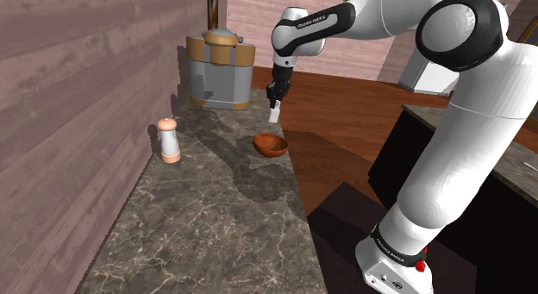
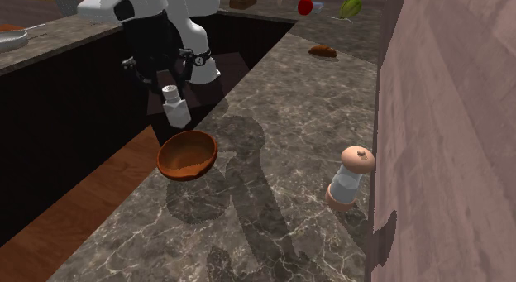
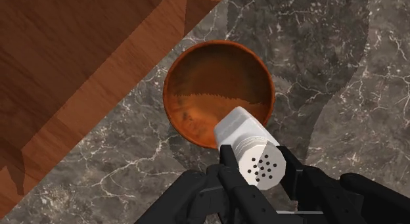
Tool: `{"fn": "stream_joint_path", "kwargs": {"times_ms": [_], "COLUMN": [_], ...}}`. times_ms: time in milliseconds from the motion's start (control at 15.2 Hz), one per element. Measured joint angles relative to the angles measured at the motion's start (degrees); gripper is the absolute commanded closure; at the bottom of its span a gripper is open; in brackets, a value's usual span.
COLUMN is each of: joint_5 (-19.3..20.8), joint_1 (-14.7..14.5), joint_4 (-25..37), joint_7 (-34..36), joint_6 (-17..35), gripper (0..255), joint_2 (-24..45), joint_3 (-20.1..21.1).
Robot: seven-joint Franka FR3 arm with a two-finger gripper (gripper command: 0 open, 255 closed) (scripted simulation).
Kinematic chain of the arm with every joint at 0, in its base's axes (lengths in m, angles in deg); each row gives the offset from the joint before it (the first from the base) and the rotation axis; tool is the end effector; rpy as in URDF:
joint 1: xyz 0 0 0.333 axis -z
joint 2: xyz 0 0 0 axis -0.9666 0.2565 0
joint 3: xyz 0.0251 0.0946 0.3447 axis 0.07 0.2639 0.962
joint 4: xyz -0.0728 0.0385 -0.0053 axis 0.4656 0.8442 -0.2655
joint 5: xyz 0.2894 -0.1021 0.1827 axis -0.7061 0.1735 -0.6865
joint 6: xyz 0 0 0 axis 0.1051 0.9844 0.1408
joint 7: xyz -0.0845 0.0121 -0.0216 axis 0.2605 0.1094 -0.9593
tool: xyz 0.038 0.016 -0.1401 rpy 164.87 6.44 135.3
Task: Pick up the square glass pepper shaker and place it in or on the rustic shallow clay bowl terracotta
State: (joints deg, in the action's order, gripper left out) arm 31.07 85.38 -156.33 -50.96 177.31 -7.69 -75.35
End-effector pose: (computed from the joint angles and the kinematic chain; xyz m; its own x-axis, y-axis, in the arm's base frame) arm 0.5641 -0.0884 0.4524 0.9968 0.0774 0.0197 0.0778 -0.9967 -0.0223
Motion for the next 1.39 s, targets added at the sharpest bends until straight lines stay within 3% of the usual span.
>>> {"fn": "stream_joint_path", "kwargs": {"times_ms": [1386], "joint_5": [-0.1], "joint_1": [0.1], "joint_4": [-7.4], "joint_7": [-0.7], "joint_6": [13.3], "gripper": [255], "joint_2": [5.9], "joint_3": [-0.1]}}
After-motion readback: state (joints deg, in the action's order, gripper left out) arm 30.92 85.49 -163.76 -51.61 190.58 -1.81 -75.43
